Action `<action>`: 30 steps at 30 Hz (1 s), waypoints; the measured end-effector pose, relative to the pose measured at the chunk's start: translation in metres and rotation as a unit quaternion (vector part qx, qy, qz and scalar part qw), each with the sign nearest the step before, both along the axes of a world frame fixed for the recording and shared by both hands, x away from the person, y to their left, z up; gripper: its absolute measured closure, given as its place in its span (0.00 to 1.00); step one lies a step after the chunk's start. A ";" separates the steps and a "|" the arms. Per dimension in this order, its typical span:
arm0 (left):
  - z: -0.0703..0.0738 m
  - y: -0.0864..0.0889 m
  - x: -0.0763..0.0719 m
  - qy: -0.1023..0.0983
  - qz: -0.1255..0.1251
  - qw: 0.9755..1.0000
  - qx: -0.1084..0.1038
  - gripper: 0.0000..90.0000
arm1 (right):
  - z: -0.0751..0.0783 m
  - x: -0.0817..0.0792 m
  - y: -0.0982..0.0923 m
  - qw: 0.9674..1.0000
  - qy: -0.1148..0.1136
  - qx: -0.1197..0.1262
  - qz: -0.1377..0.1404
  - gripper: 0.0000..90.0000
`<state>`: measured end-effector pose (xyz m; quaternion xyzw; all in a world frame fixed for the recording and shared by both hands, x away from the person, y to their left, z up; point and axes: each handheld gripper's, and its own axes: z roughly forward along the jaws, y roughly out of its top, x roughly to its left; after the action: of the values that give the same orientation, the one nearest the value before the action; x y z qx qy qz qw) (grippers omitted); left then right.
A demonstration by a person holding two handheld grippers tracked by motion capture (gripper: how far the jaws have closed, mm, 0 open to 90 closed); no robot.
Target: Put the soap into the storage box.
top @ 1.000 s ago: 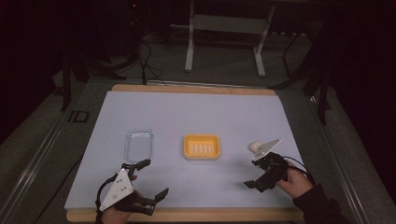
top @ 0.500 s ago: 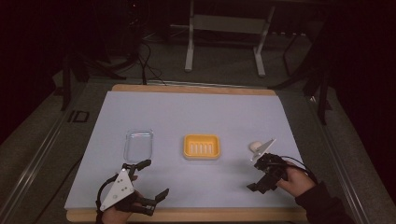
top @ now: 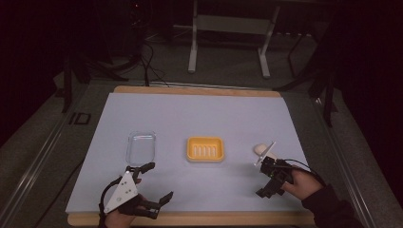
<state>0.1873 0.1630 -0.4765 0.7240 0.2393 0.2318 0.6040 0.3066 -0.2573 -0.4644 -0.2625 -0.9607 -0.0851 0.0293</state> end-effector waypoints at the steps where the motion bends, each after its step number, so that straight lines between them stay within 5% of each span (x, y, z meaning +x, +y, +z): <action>1: 0.000 0.000 0.000 0.001 0.000 1.000 -0.001 0.01 | 0.000 0.001 -0.001 1.000 0.004 -0.005 -0.004 0.15; 17: -0.001 -0.001 -0.001 -0.002 0.001 1.000 0.005 0.01 | 0.000 0.019 -0.011 0.998 0.016 -0.041 -0.037 0.15; 30: -0.001 -0.001 -0.001 -0.001 -0.001 1.000 0.007 0.01 | 0.019 0.039 -0.017 0.998 -0.010 -0.044 -0.038 0.15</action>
<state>0.1859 0.1619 -0.4774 0.7286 0.2364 0.2336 0.5989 0.3457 -0.2746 -0.4453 -0.2992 -0.9530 -0.0466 0.0047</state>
